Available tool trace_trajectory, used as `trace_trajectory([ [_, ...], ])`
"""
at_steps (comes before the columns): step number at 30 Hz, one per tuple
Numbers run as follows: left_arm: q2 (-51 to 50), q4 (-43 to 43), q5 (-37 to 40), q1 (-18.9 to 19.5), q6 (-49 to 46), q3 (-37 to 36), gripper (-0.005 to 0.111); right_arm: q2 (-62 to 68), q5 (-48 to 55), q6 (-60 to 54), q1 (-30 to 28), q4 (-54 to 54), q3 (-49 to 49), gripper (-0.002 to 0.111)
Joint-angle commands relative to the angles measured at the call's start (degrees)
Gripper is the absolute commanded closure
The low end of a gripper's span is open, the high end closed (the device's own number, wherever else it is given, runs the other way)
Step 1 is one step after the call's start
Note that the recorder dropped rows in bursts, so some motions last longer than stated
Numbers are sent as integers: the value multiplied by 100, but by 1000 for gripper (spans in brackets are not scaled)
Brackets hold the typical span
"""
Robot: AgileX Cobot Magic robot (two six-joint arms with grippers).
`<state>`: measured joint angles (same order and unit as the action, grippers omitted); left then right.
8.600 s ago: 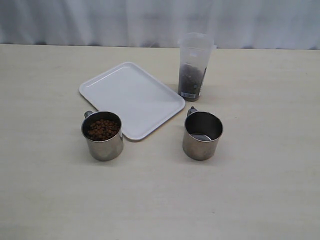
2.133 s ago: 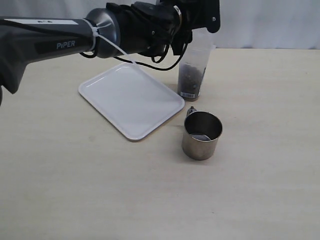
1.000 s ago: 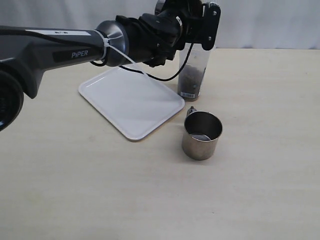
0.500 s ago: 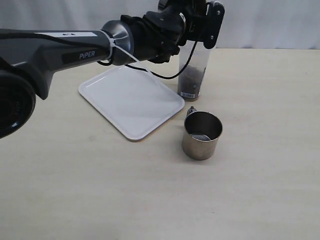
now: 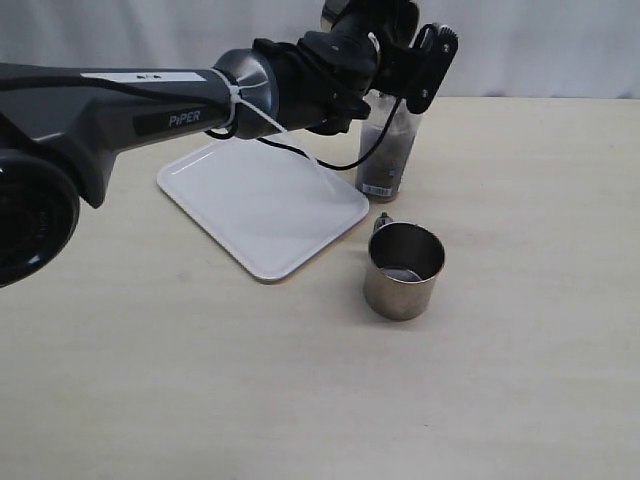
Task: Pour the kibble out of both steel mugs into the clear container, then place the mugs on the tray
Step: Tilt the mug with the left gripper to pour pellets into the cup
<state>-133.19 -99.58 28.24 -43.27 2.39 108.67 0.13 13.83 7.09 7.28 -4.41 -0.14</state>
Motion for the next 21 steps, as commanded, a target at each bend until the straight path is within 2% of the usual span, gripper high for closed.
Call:
trace_trajectory([
  [1, 6, -37, 98, -23, -124, 64, 107, -13, 5, 0, 24, -72, 14, 104],
  [21, 6, -37, 547, -217, -759, 64, 107, -13, 5, 0, 24, -72, 14, 104],
])
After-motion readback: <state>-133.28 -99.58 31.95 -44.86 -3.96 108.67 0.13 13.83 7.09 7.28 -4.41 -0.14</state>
